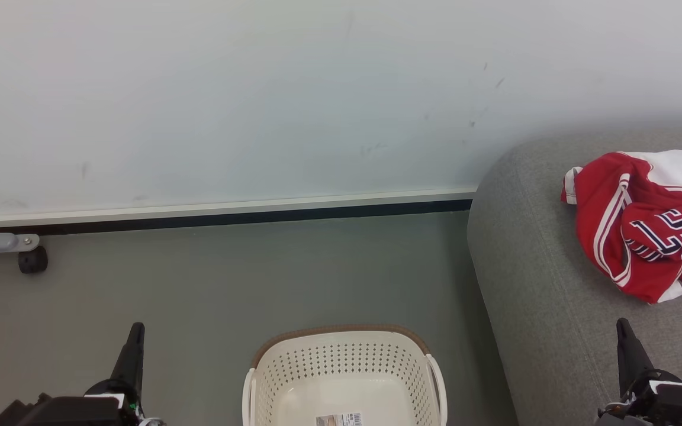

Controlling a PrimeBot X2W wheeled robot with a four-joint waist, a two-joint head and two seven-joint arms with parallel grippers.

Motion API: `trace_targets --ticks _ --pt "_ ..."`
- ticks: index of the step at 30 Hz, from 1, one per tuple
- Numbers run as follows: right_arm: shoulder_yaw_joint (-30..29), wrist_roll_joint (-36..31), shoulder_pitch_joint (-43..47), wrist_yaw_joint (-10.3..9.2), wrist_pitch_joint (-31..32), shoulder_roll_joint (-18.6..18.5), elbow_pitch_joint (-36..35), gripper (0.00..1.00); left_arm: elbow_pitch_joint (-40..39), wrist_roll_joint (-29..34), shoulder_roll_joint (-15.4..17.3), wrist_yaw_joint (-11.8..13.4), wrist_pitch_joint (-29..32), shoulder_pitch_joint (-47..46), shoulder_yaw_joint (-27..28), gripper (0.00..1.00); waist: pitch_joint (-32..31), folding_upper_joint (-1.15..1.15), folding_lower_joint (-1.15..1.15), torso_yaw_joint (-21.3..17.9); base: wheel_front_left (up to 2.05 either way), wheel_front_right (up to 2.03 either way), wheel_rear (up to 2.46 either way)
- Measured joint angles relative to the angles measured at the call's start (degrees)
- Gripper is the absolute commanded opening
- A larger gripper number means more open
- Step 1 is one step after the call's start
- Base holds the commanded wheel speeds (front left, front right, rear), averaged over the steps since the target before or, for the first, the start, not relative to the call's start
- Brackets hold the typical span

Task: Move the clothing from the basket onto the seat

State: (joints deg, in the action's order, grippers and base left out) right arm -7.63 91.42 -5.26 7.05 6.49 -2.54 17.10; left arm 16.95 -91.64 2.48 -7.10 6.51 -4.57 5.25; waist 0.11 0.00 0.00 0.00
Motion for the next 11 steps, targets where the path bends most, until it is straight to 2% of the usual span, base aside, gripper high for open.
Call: trace_targets --ticks 11 --pt "0.0 0.0 0.0 0.0 0.0 0.0 0.0 0.0 0.0 0.0 0.0 0.0 0.0 0.0 0.0 0.0 0.0 0.0 0.0 0.0 0.0 0.0 0.0"
